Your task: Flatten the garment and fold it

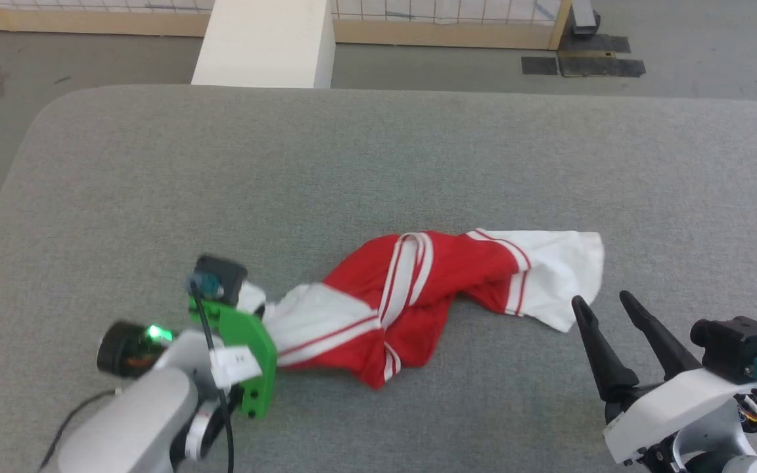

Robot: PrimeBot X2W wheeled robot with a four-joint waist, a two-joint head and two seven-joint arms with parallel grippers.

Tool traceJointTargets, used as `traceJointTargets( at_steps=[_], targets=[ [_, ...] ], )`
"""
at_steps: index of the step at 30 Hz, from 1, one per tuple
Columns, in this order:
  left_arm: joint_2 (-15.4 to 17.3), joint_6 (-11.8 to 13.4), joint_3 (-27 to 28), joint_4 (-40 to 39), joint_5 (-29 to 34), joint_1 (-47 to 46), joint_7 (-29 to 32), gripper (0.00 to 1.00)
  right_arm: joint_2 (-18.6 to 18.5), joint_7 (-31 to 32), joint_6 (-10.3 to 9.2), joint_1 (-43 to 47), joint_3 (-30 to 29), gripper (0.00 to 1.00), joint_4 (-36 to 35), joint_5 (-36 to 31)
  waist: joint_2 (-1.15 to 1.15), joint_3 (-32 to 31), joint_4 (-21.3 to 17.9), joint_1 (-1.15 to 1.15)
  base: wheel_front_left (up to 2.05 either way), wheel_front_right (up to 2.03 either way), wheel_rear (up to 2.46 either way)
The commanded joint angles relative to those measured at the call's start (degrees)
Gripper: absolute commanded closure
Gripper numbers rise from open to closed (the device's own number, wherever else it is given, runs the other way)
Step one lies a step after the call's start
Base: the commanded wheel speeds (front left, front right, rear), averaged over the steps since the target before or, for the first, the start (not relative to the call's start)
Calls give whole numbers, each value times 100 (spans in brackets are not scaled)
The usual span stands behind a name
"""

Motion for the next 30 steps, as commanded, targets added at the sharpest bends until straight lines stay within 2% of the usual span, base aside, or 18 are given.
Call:
traceJointTargets(
  at_steps=[1, 10, 18, 20, 25, 30],
  targets=[
    [45, 42, -49, 32, -1, 132, -9, 0, 31, 27, -6, 45, 1, 0, -29, 5, 0, -30, 35, 0, 0, 0, 0],
    [19, 282, 37, -231, 258, -37, -326, 0, 54, 105, -6, 79, -49, 0, 3, -4, 0, -129, 110, 0, 0, 0, 0],
    [-139, 564, 342, -711, 846, -194, -1807, 0, 20, 254, -6, 39, 93, 0, 27, 42, 0, -283, 147, 0, 0, 0, 0],
    [-179, 671, 381, -720, 963, -90, -2170, 0, -104, 370, -6, -34, 262, 0, 14, 71, 0, -285, 159, 0, 0, 0, 0],
    [-290, 794, 310, -779, 1206, 163, -2837, 0, -719, 829, -6, -515, 775, 0, -9, 157, 0, -173, 368, 0, 0, 0, 0],
    [-387, 849, 205, -749, 1399, 360, -3184, 0, -1318, 1531, -6, -1309, 1400, 0, 208, 333, 0, -16, 642, 0, 0, 0, 0]
  ],
)
